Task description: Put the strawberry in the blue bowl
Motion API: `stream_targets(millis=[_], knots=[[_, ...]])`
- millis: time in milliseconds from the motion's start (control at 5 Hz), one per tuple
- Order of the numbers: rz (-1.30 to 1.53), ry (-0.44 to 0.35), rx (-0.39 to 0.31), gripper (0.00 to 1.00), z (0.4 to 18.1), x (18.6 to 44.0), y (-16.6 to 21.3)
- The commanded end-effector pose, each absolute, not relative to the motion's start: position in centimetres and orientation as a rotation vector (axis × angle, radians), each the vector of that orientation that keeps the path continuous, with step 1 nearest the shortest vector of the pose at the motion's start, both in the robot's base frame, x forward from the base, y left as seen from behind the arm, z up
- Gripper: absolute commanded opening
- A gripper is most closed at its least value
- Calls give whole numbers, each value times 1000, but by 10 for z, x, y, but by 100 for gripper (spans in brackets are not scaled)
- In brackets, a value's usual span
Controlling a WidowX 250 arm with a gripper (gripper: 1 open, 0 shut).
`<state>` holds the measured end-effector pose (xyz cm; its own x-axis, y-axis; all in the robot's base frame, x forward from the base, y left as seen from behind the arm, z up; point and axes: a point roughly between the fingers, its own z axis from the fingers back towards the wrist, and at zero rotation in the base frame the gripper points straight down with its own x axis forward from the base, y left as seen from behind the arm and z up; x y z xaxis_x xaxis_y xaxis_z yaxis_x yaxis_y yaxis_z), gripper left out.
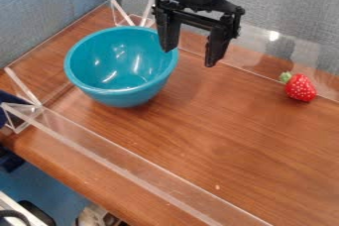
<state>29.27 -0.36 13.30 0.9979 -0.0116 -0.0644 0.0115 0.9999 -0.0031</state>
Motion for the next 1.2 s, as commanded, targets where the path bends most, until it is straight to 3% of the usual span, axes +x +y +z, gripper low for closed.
stream_targets(millis=[0,1000], knots=[[-22,77,-6,100,126,295,-9],[-137,-53,-47,100,88,395,-124]])
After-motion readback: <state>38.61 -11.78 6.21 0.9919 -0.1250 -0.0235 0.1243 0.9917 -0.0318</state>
